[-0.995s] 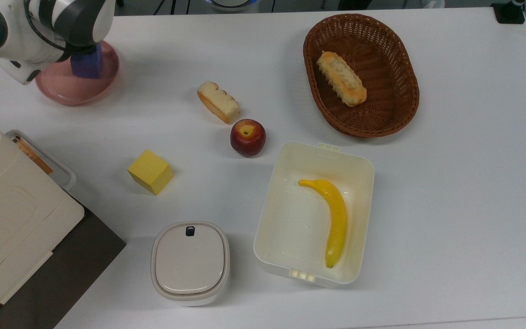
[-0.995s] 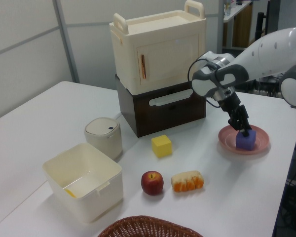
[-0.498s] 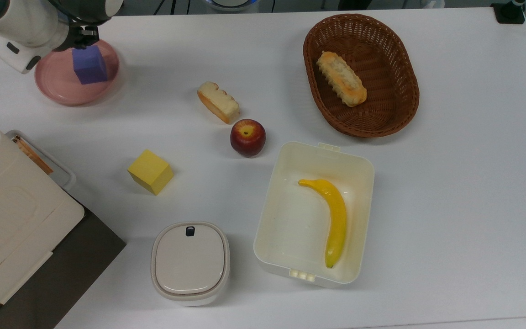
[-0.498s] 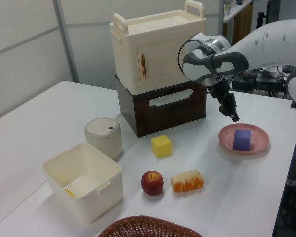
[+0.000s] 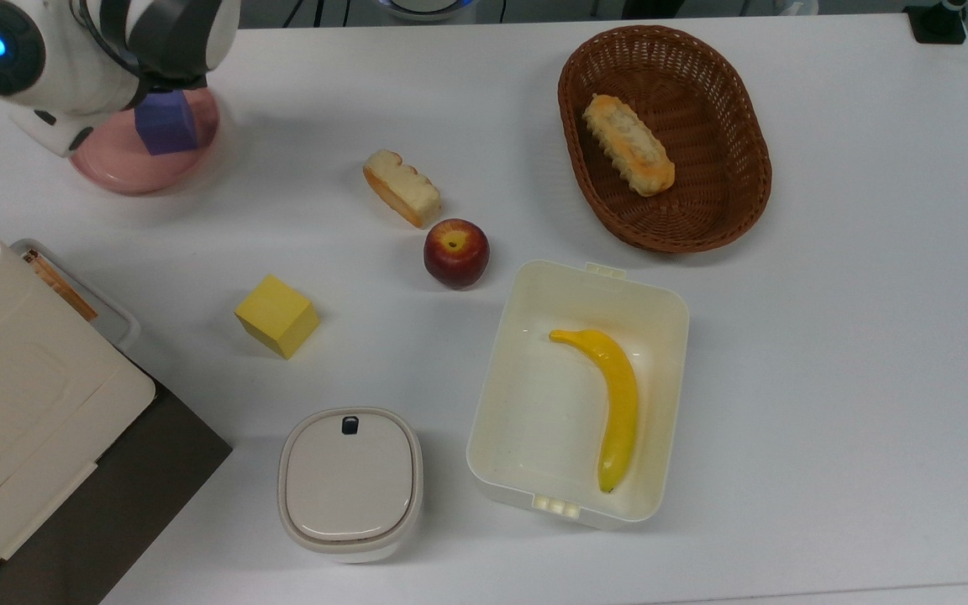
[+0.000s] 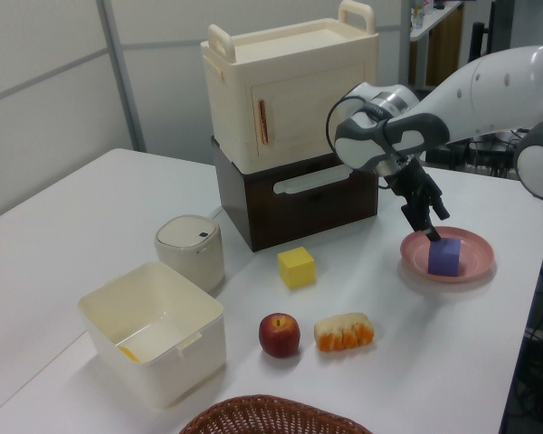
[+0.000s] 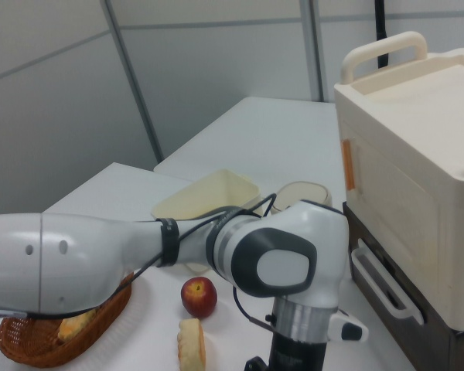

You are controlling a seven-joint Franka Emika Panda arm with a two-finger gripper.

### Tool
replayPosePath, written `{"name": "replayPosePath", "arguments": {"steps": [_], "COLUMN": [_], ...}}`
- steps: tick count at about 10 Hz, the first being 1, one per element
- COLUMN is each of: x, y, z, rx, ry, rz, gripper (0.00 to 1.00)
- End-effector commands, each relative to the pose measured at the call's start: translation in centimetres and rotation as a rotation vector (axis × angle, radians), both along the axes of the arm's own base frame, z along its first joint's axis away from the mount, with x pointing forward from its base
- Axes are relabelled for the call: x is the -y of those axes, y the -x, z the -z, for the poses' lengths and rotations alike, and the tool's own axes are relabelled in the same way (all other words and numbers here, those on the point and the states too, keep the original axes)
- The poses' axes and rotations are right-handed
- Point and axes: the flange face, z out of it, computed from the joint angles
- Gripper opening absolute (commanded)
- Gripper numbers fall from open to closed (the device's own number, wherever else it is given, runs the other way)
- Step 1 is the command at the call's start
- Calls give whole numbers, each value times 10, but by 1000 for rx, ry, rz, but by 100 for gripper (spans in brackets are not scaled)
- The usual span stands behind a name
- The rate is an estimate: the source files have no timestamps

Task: Put the purple cube on the table
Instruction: 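Lower the gripper and close it on the purple cube, then lift the purple cube off the plate and carry it toward the yellow cube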

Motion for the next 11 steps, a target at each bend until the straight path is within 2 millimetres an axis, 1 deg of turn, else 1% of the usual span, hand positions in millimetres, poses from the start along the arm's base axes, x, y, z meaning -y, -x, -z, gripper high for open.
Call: {"name": "replayPosePath", "arguments": {"steps": [1, 3, 4, 6, 7, 8, 9, 10, 11], "x": [3, 5, 4, 3, 3, 3, 3, -1, -3], "y": [1, -1, -3, -4, -5, -5, -5, -6, -6], "z": [23, 38, 43, 45, 43, 40, 37, 24, 7], "rx": [-33, -21, -15, -18, -15, -12, -14, -1, 8], "ry": [12, 19, 23, 22, 23, 24, 25, 32, 32], "rz": [-10, -25, -33, -36, -36, -35, -34, -42, -38], "gripper": [100, 100, 96, 35, 11, 0, 0, 0, 0]}}
